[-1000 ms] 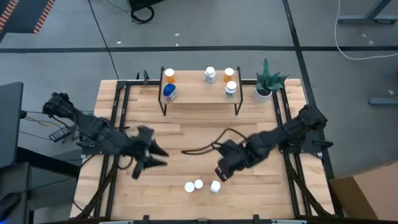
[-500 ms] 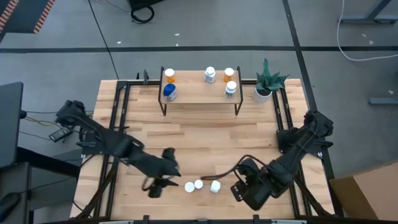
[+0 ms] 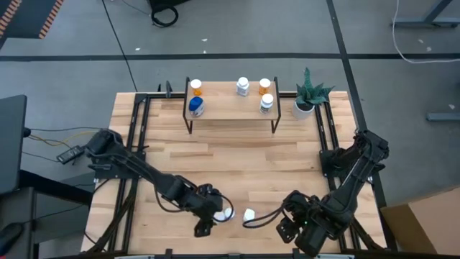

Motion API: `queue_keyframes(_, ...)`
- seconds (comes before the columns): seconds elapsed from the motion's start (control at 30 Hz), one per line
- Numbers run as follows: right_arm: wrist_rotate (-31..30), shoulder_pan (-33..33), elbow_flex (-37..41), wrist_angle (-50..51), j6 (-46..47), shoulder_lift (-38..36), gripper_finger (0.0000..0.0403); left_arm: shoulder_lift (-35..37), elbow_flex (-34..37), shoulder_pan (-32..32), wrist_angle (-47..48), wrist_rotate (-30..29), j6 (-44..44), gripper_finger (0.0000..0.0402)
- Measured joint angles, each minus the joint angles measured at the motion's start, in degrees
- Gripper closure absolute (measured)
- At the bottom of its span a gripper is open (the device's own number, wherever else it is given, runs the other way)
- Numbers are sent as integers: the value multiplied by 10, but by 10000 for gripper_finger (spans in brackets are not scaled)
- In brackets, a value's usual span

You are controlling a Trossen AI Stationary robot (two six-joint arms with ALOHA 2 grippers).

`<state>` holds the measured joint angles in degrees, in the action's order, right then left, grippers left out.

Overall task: Pick and place medicine bottles onto shelf by color
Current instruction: Put the orange bottle on the shelf

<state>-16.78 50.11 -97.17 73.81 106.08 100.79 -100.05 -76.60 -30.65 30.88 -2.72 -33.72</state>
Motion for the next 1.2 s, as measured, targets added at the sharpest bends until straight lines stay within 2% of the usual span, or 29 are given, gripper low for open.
queue_keyframes(0.27, -7, 7, 0, 2, -6, 0, 138, -25, 0, -9, -20, -2, -30, 93)
queue_keyframes(0.57, -22, 8, 0, 4, -9, 0, 138, -33, 0, -15, -18, -65, 8, 92)
queue_keyframes(0.9, -23, 8, 0, 5, -1, 0, 138, -71, 1, -19, -43, -42, 18, 92)
queue_keyframes(1.2, -23, 8, 0, 6, 4, 0, 138, -81, 0, -20, -37, -71, 18, 92)
